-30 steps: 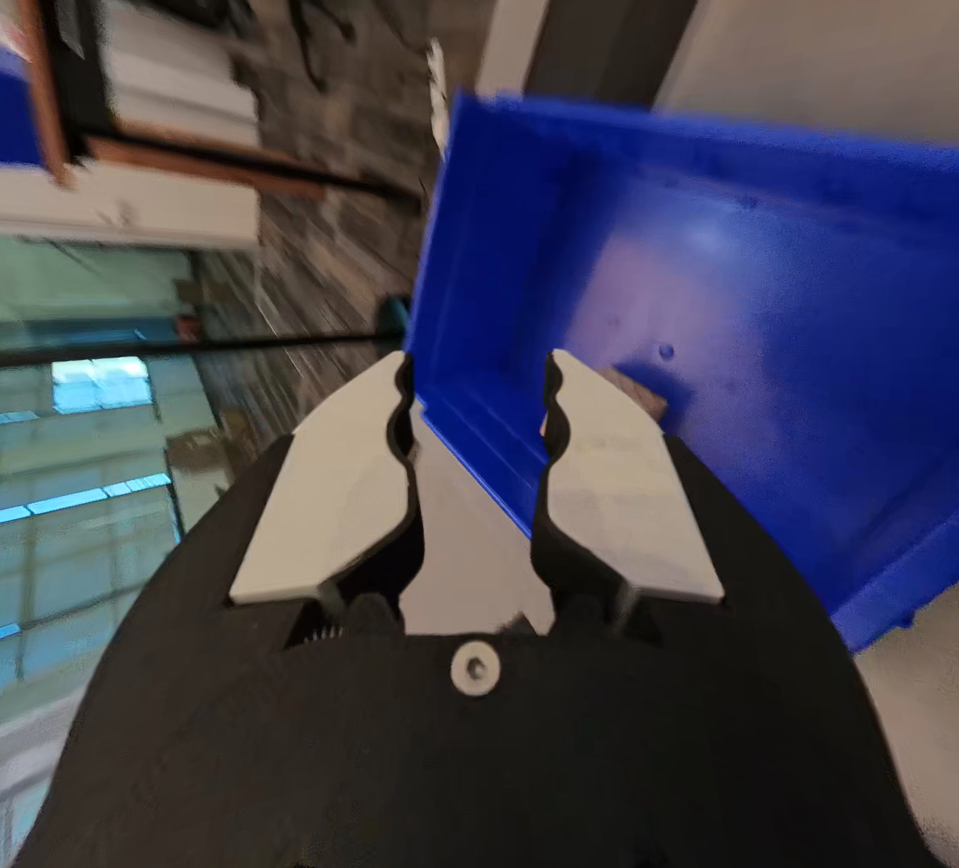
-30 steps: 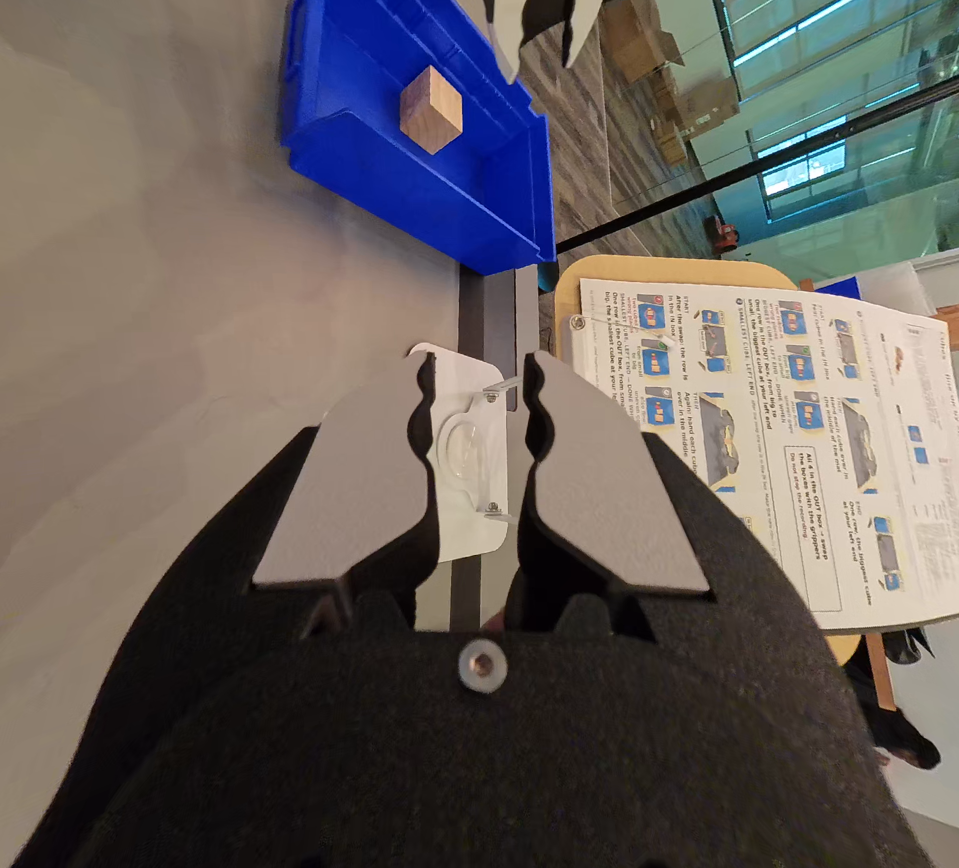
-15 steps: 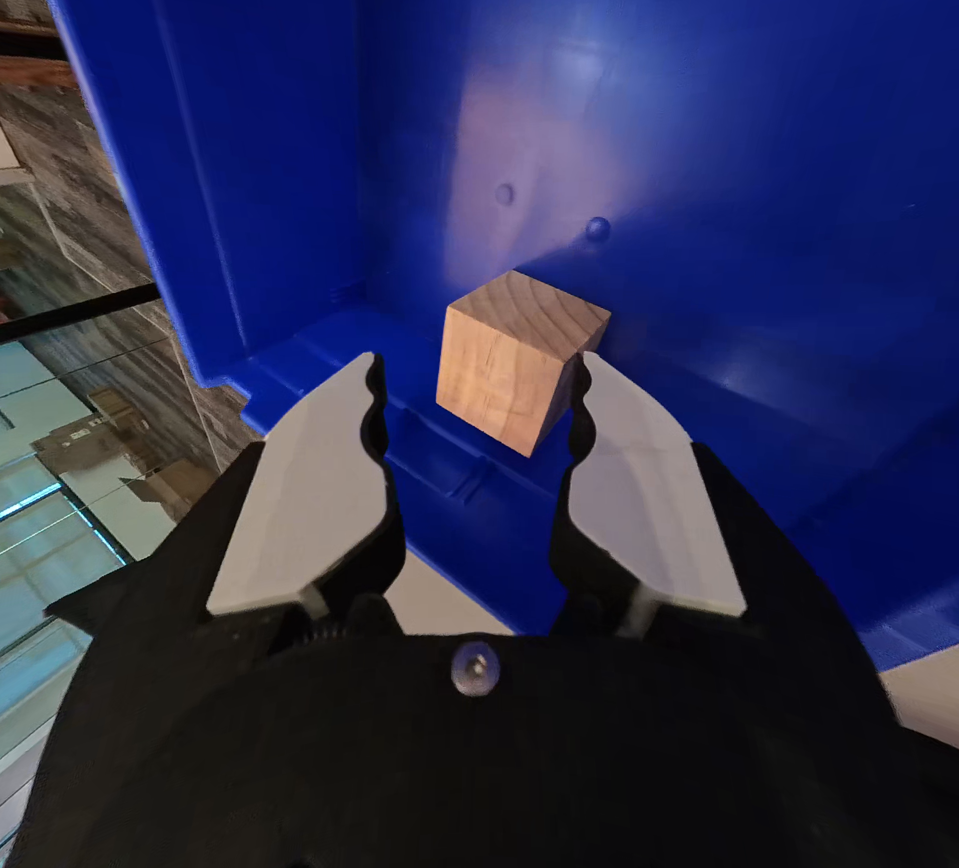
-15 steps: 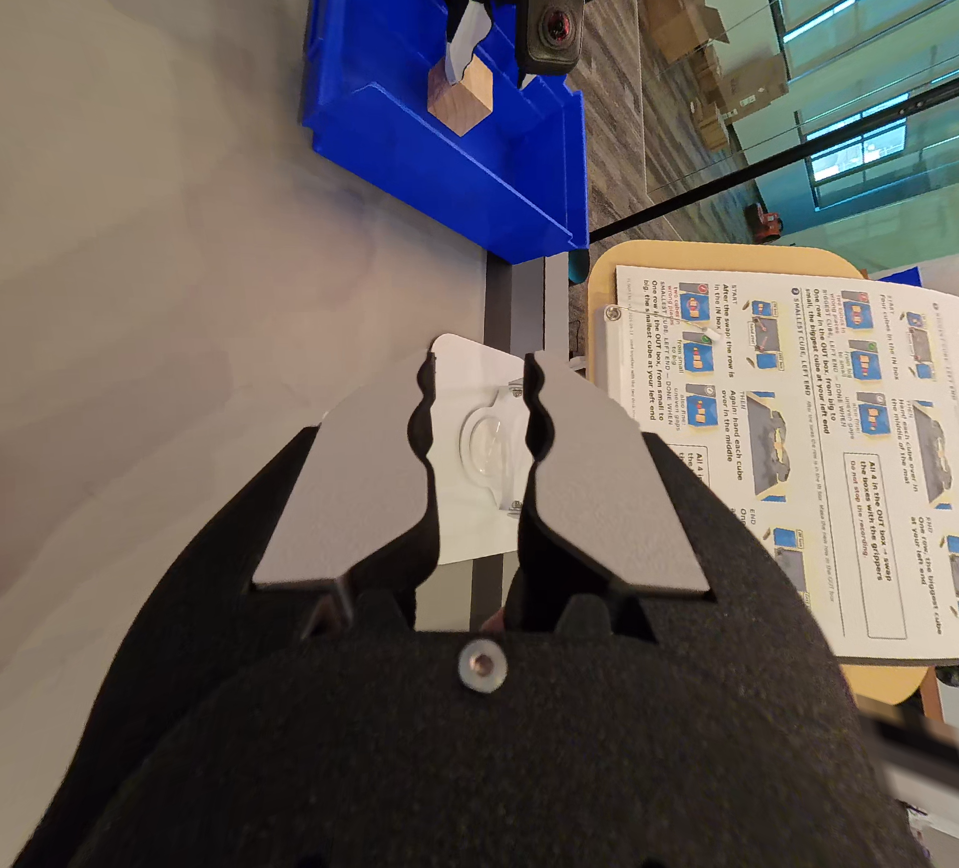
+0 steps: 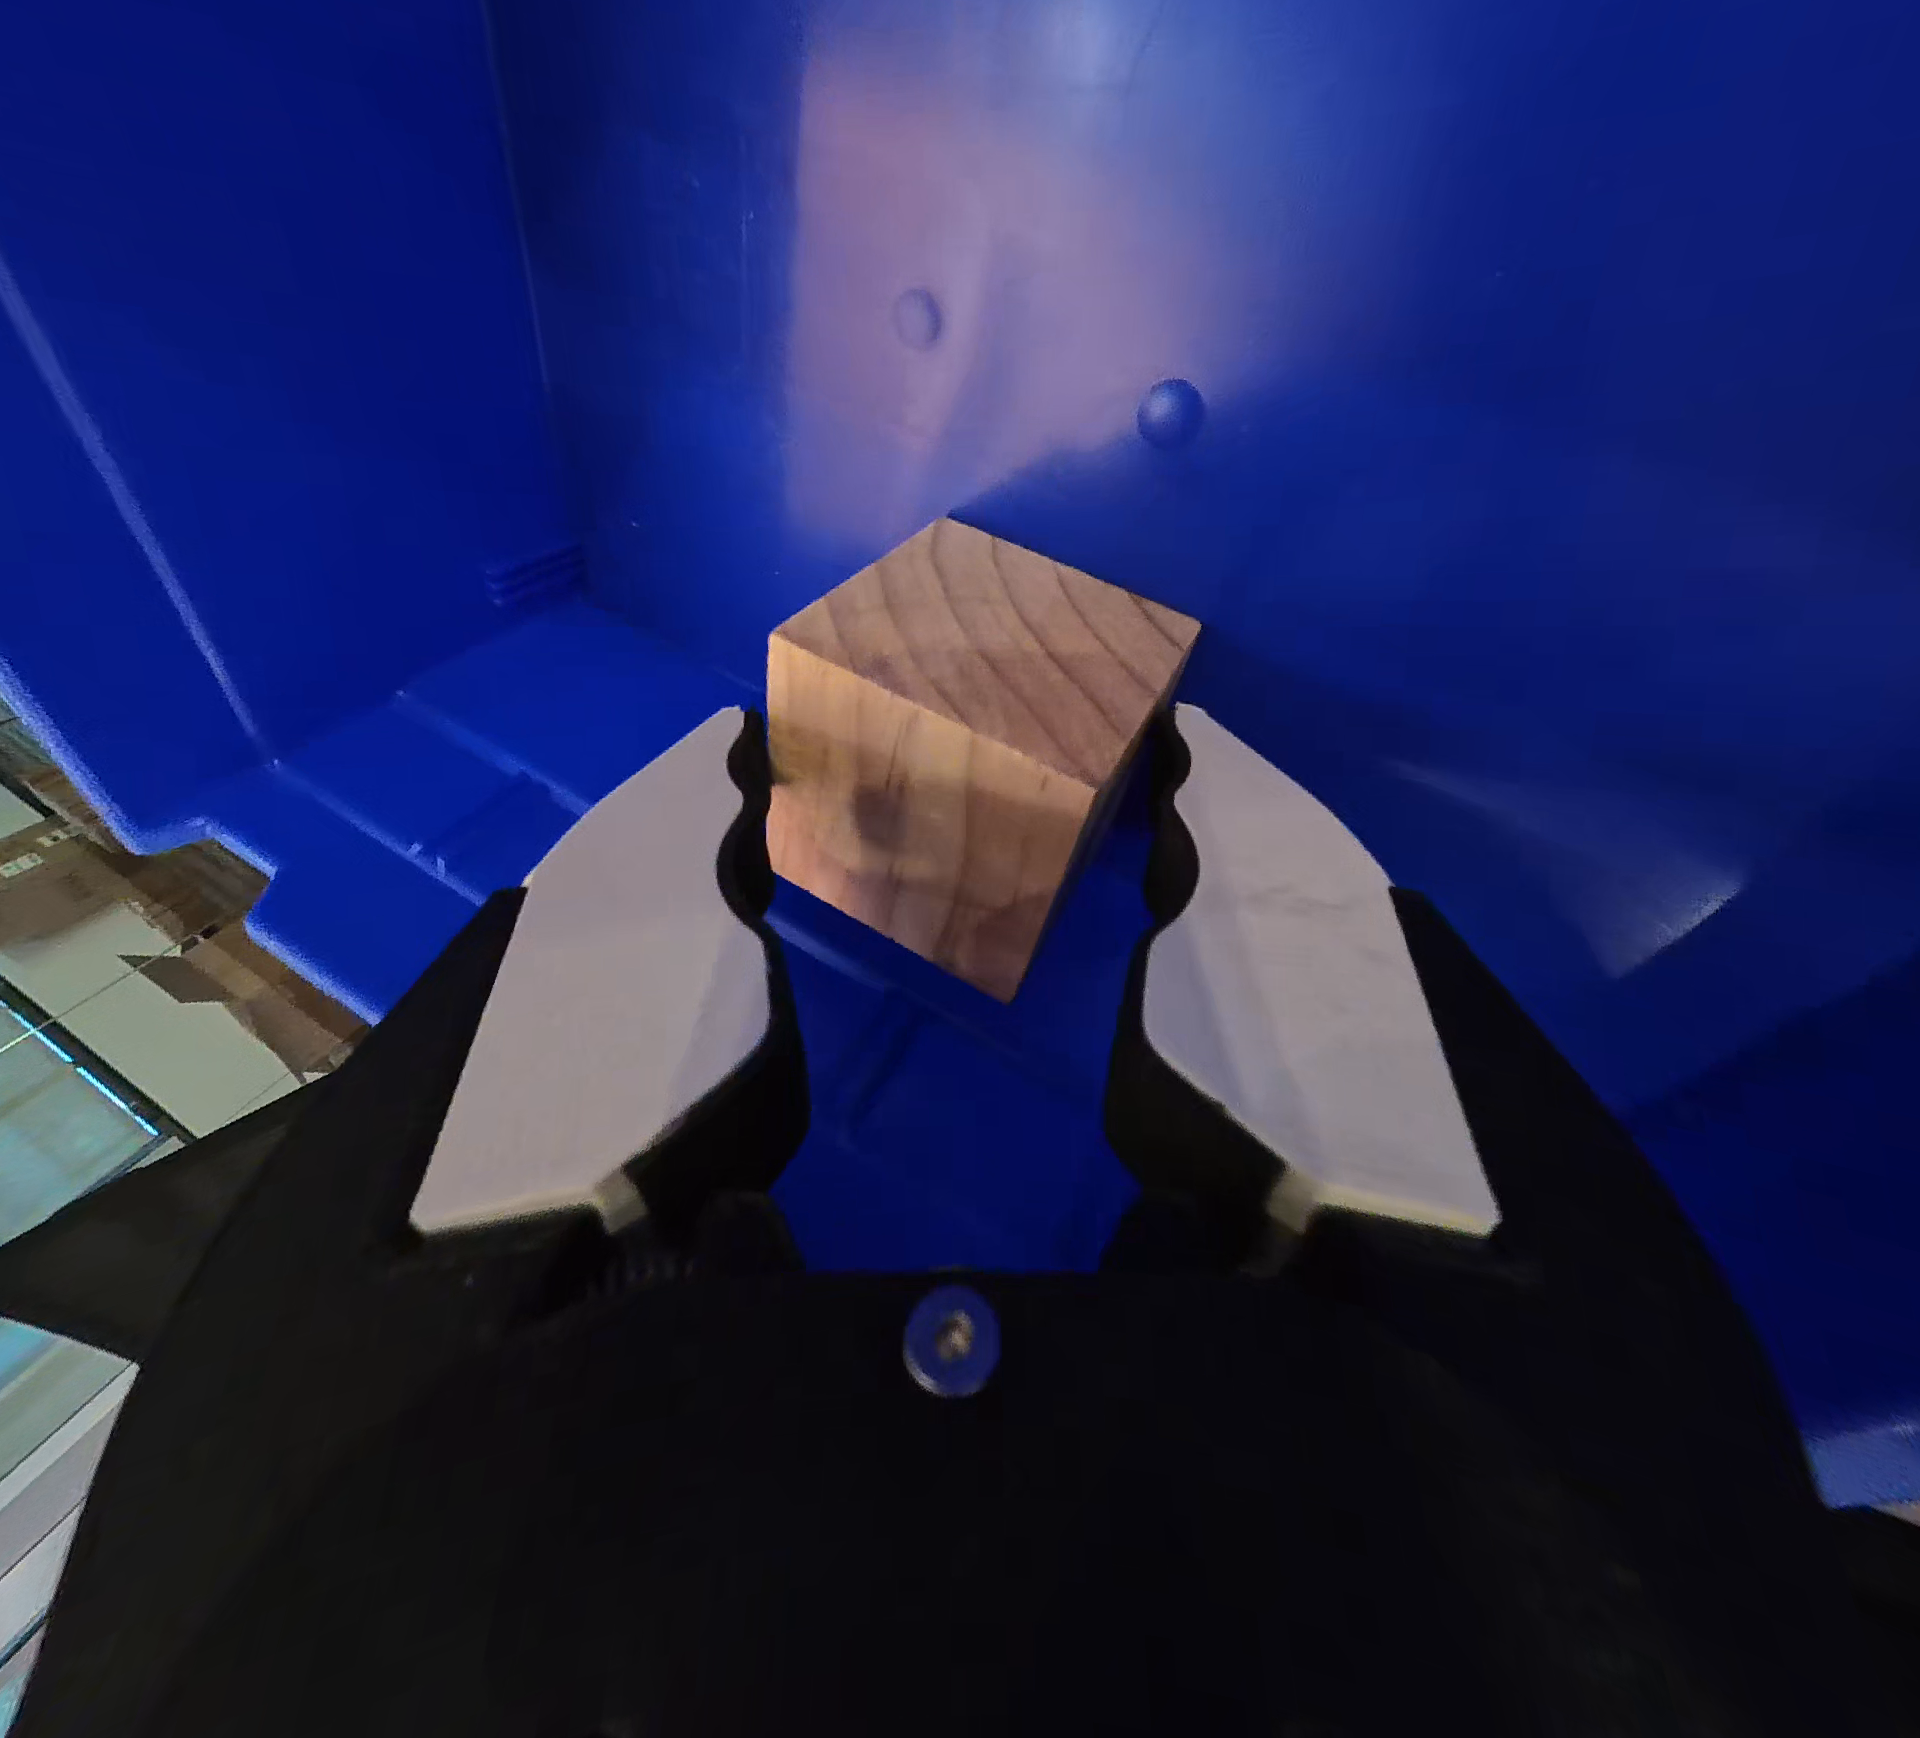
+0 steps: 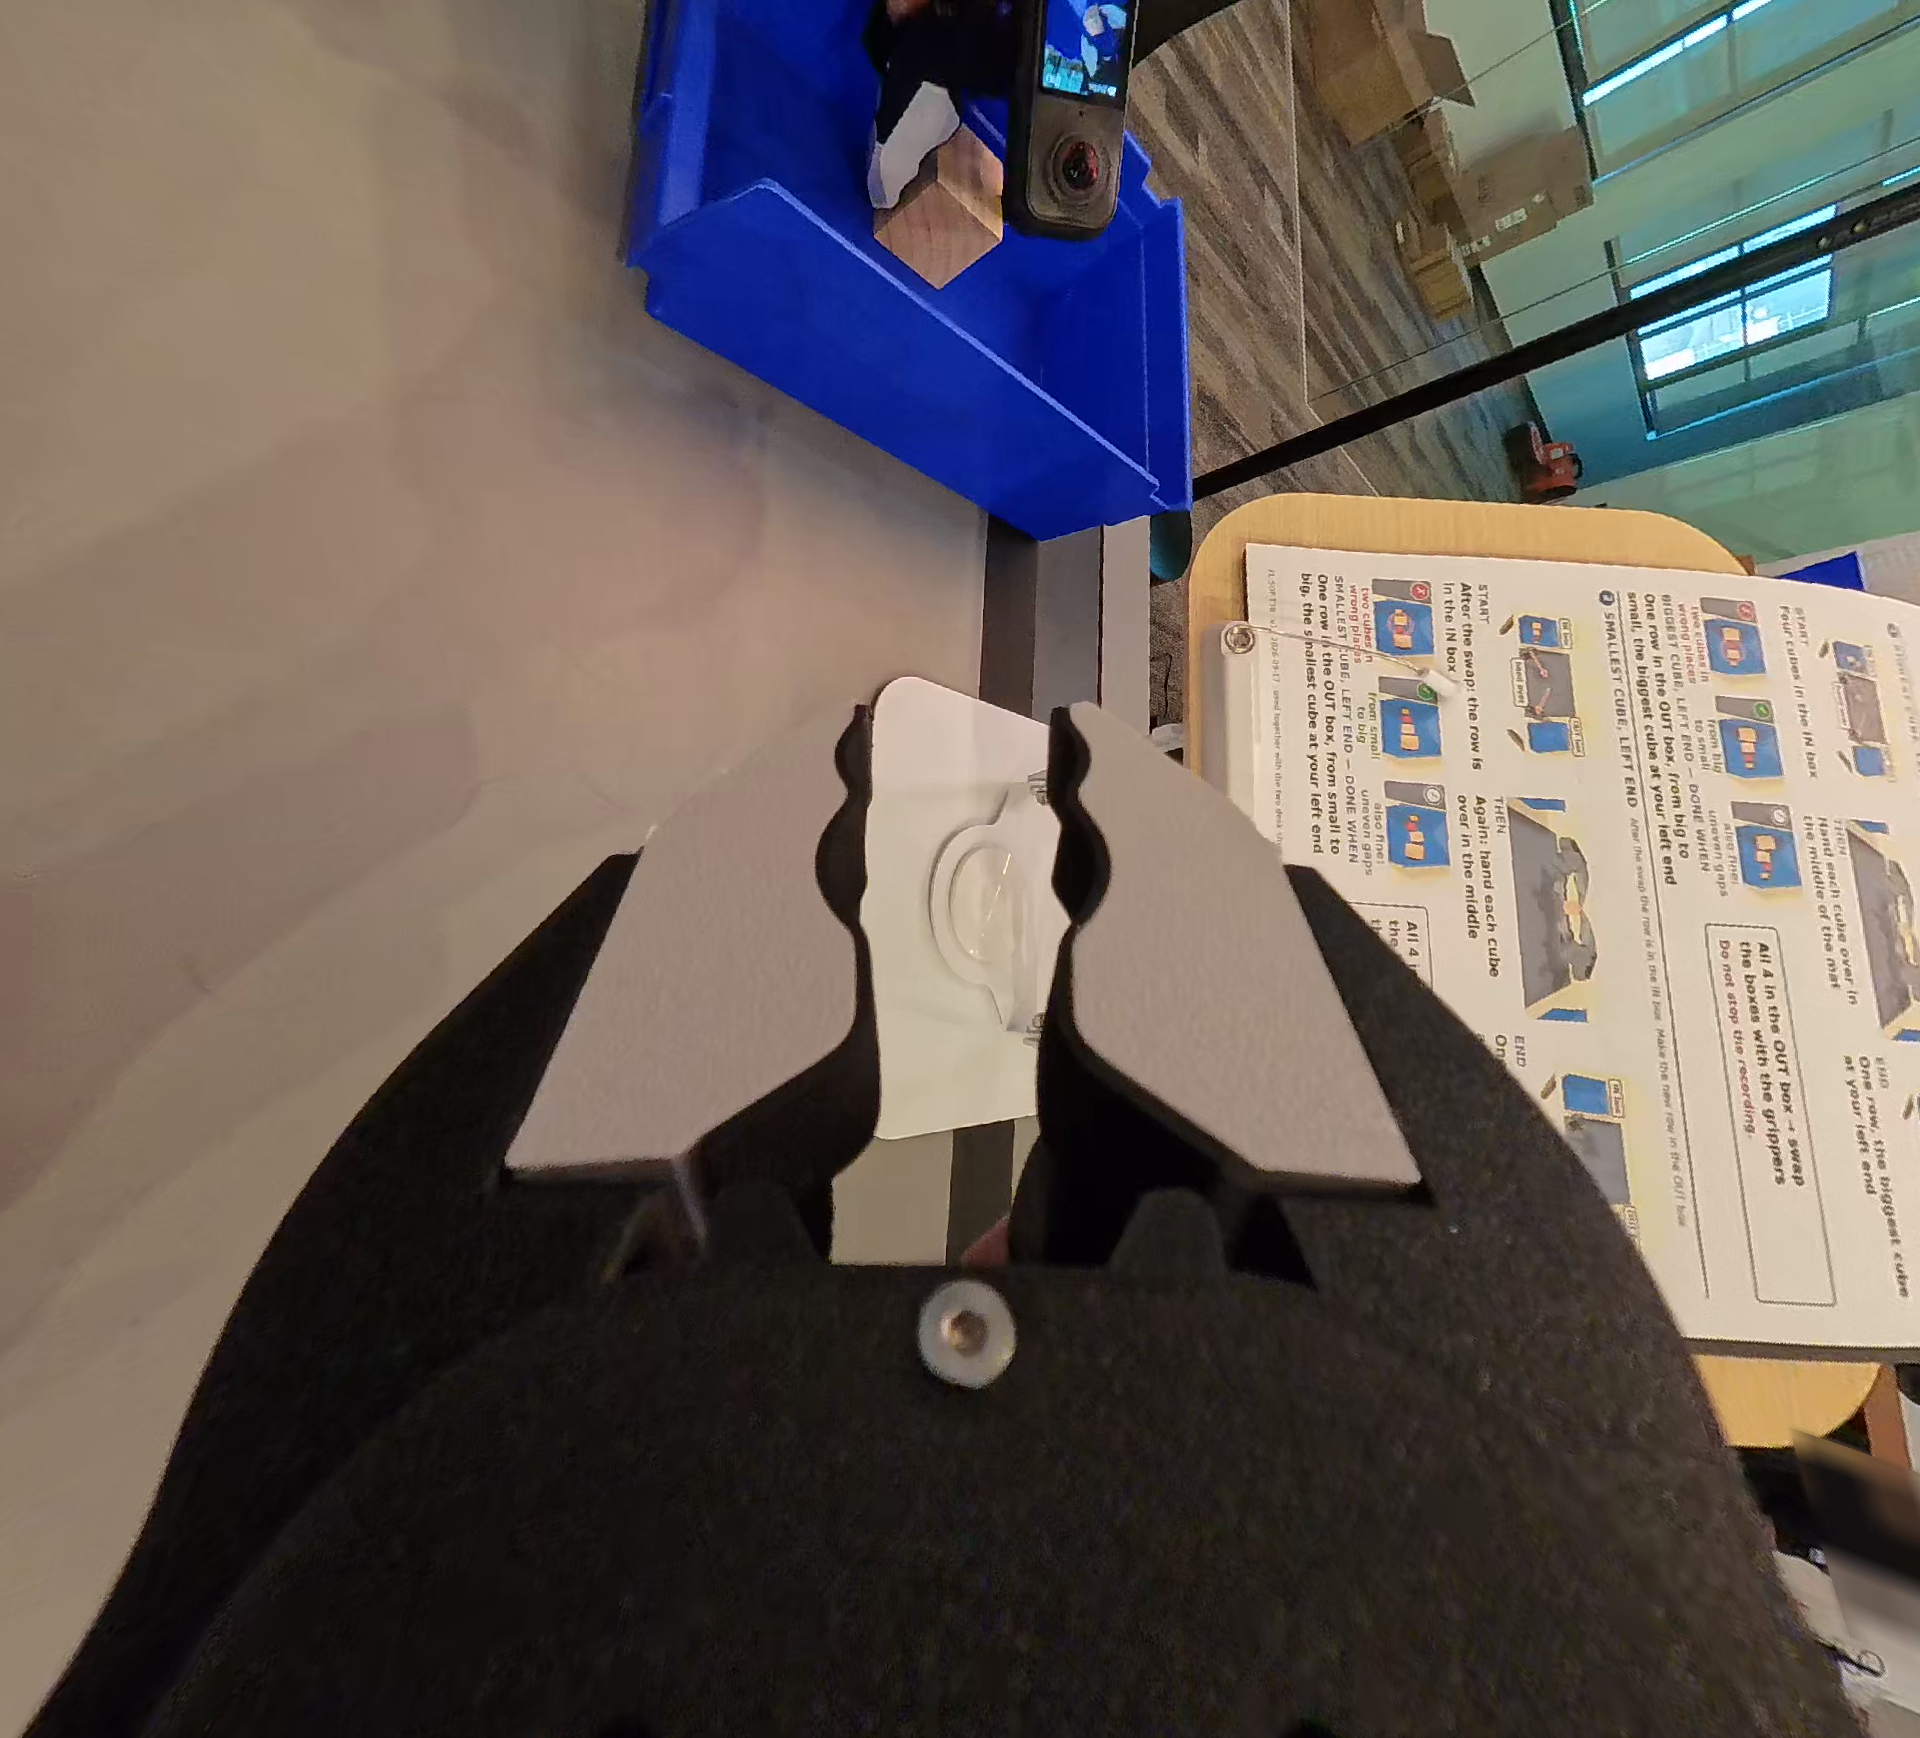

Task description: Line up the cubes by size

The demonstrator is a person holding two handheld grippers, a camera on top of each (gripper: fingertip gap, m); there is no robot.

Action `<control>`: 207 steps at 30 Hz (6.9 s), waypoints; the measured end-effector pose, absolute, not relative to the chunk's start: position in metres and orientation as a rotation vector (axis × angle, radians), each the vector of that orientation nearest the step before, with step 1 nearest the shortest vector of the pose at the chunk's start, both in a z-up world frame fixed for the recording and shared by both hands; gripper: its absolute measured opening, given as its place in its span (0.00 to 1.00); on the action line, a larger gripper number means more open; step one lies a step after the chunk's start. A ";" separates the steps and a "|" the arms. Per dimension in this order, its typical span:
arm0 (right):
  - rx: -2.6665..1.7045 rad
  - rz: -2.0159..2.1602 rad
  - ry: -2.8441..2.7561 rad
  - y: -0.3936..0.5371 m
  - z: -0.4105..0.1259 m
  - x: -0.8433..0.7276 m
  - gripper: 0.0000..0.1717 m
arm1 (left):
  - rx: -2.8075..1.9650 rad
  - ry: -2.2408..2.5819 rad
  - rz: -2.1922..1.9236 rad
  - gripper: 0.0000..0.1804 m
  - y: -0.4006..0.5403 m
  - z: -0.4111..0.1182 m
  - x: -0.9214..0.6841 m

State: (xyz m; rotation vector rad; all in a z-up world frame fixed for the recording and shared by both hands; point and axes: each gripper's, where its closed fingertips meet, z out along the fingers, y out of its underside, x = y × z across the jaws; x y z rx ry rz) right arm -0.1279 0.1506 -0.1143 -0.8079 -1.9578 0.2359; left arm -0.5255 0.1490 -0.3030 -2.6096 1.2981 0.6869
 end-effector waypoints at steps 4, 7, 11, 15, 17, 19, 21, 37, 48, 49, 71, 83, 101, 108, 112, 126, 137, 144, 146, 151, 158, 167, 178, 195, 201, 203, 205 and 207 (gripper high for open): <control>-0.811 0.234 -1.964 0.151 -0.117 -0.129 0.19 | -2.598 1.295 0.669 0.38 0.149 -0.302 -0.526; -0.810 0.238 -1.961 0.151 -0.117 -0.131 0.19 | -2.577 1.288 0.674 0.36 0.149 -0.296 -0.525; -0.816 0.249 -1.946 0.151 -0.116 -0.134 0.19 | -2.499 1.264 0.639 0.34 0.153 -0.276 -0.511; -0.818 0.258 -1.929 0.151 -0.114 -0.138 0.19 | -2.404 1.255 0.618 0.34 0.157 -0.252 -0.492; -0.811 0.262 -1.930 0.149 -0.114 -0.139 0.19 | -2.367 1.264 0.626 0.34 0.158 -0.244 -0.485; -0.808 0.268 -1.926 0.148 -0.113 -0.140 0.19 | -2.316 1.262 0.621 0.34 0.160 -0.234 -0.478; -0.810 0.283 -1.922 0.147 -0.113 -0.142 0.19 | -2.276 1.257 0.621 0.34 0.160 -0.224 -0.471; -0.719 0.524 -1.624 0.129 -0.072 -0.177 0.31 | -1.363 1.306 0.223 0.33 0.136 -0.067 -0.251; -0.644 0.609 -1.541 0.120 -0.051 -0.171 0.37 | -1.132 1.261 -0.072 0.33 0.115 -0.045 -0.169; -0.635 0.613 -1.539 0.119 -0.051 -0.171 0.36 | -1.130 1.257 -0.081 0.33 0.115 -0.045 -0.167; -0.534 0.671 -1.532 0.102 -0.039 -0.163 0.34 | -1.084 1.253 -0.180 0.32 0.099 -0.035 -0.160; -0.596 0.608 -1.480 0.125 -0.023 -0.144 0.34 | -1.093 1.194 0.161 0.00 0.094 0.006 -0.186; -1.206 -0.310 -1.559 0.316 -0.052 0.098 0.34 | -1.081 0.982 0.285 0.00 0.109 0.057 -0.153; -1.517 -0.562 -1.757 0.388 -0.112 0.187 0.34 | -1.053 0.983 0.228 0.00 0.105 0.061 -0.148; -1.641 -0.682 -1.930 0.411 -0.157 0.213 0.34 | -1.071 0.996 0.253 0.00 0.109 0.057 -0.147; -1.768 -1.001 -2.322 0.439 -0.229 0.248 0.34 | -1.093 1.007 0.242 0.00 0.114 0.053 -0.152; -1.750 -1.174 -2.412 0.448 -0.238 0.252 0.34 | -1.107 1.014 0.242 0.00 0.118 0.049 -0.153; -1.742 -1.234 -2.441 0.448 -0.237 0.258 0.34 | -1.121 1.027 0.243 0.00 0.122 0.046 -0.151; -1.748 -1.219 -2.467 0.447 -0.244 0.259 0.34 | -1.123 1.035 0.240 0.00 0.122 0.044 -0.149; -1.781 -1.195 -2.496 0.450 -0.260 0.264 0.34 | -1.138 1.051 0.255 0.00 0.124 0.040 -0.148; -1.807 -1.179 -2.531 0.454 -0.273 0.264 0.34 | -1.152 1.065 0.251 0.00 0.127 0.036 -0.147; -1.825 -1.193 -2.595 0.456 -0.278 0.259 0.34 | -1.170 1.107 0.262 0.00 0.129 0.028 -0.142; -1.807 -1.207 -2.545 0.461 -0.278 0.257 0.36 | -1.181 1.138 0.264 0.00 0.129 0.023 -0.139; -1.561 -0.898 -2.542 0.436 -0.274 0.197 0.37 | -1.181 1.163 0.268 0.00 0.126 0.020 -0.135; -1.574 -0.875 -2.580 0.437 -0.288 0.197 0.27 | -1.186 1.162 0.266 0.00 0.127 0.020 -0.137; -1.565 -0.874 -2.590 0.437 -0.289 0.196 0.25 | -1.189 1.163 0.267 0.00 0.128 0.019 -0.137; -1.574 -0.867 -2.591 0.436 -0.289 0.195 0.25 | -1.191 1.167 0.268 0.00 0.128 0.018 -0.136; -1.596 -0.839 -2.593 0.433 -0.288 0.195 0.25 | -1.194 1.172 0.272 0.00 0.129 0.017 -0.136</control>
